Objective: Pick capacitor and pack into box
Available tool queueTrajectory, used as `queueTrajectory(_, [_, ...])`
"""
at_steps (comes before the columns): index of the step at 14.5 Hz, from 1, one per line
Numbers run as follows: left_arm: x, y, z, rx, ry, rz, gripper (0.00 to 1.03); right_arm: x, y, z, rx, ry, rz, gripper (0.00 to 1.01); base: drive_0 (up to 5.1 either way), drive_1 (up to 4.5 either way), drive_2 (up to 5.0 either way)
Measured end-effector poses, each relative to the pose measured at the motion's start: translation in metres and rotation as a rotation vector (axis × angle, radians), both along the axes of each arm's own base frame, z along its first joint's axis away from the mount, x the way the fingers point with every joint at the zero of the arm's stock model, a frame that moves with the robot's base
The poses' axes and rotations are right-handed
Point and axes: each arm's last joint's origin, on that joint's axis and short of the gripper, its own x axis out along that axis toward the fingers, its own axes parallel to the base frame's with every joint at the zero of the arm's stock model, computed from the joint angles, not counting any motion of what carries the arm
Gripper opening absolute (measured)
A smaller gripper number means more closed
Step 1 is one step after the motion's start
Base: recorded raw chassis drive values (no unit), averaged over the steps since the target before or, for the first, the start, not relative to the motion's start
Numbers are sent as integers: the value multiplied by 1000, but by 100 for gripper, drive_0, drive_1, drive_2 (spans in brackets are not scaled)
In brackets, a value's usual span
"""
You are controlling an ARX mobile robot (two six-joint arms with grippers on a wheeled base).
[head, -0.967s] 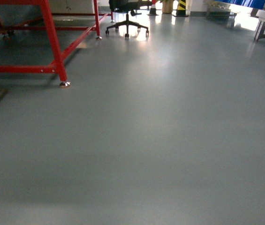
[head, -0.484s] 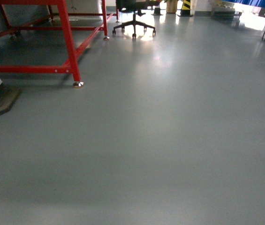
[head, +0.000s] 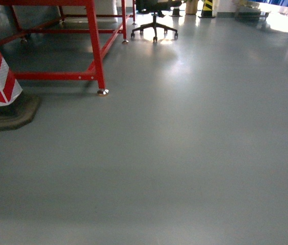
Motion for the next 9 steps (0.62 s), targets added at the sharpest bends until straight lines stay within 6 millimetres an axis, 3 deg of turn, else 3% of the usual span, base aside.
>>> queueTrajectory(9, [0,0,0,0,1,-2,43,0,0,0,0,0,0,98,-508,237,237])
